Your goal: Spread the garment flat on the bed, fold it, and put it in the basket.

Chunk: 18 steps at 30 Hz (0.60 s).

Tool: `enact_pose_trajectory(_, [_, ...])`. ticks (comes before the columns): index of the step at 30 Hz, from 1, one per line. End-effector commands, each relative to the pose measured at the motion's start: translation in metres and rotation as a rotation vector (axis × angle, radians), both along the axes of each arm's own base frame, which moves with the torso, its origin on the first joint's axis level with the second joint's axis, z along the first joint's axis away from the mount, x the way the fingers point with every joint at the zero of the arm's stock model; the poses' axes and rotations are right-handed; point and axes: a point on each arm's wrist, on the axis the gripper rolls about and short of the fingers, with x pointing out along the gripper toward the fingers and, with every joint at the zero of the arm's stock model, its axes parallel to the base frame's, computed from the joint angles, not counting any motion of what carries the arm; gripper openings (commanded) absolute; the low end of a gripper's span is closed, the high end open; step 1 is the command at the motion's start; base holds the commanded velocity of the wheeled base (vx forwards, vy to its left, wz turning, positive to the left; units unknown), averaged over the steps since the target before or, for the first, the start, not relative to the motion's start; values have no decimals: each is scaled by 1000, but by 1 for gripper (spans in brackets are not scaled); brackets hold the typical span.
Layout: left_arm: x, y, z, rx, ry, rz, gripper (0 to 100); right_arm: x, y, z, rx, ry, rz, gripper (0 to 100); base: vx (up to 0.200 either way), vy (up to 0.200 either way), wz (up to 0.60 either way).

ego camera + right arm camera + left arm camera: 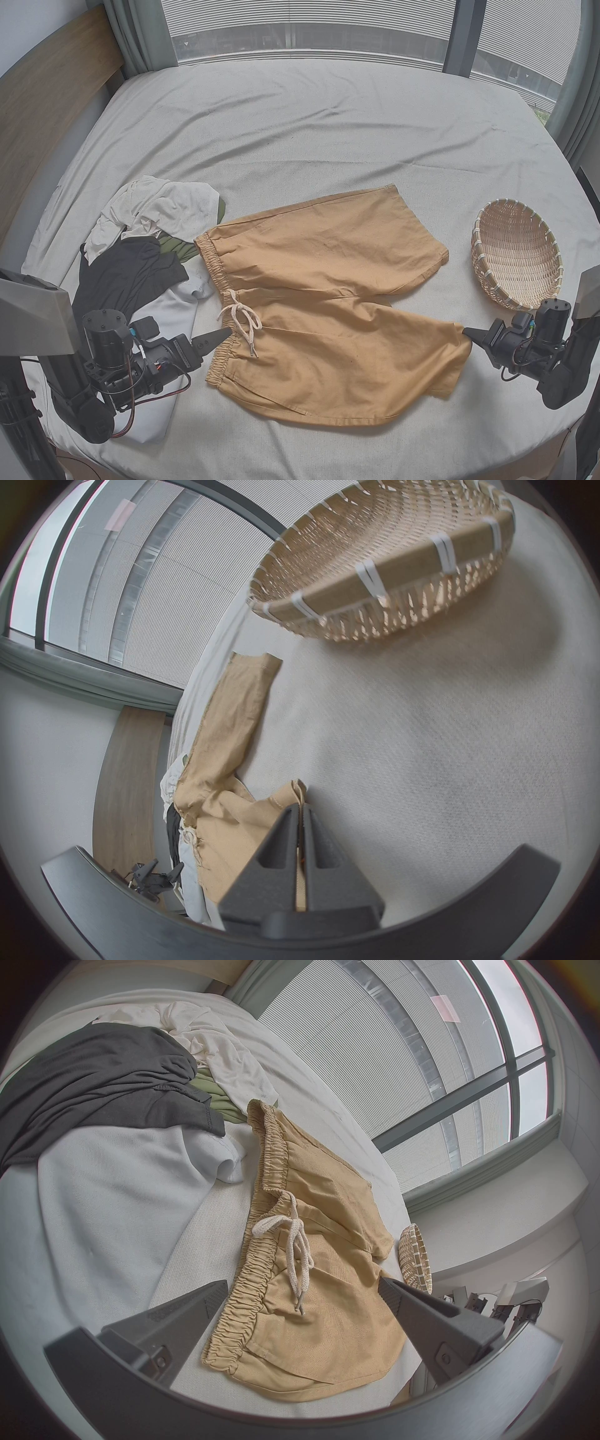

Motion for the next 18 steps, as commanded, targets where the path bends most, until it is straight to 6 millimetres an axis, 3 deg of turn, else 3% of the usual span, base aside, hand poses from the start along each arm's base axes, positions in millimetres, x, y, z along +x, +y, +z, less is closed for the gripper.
enact_pose_trajectory(1, [-1,0,-1,1,5,-1,100,-8,-1,37,2,-146,1,0,0,0,0])
enact_pose_trajectory(9, [-1,1,-2,3,11,2,100,-7,-1,35,0,-139,-8,0,0,0,0])
enact_pose_trajectory(18, [-1,0,-3,5,16,2,100,-3,-7,19,-14,-77,-54,0,0,0,0])
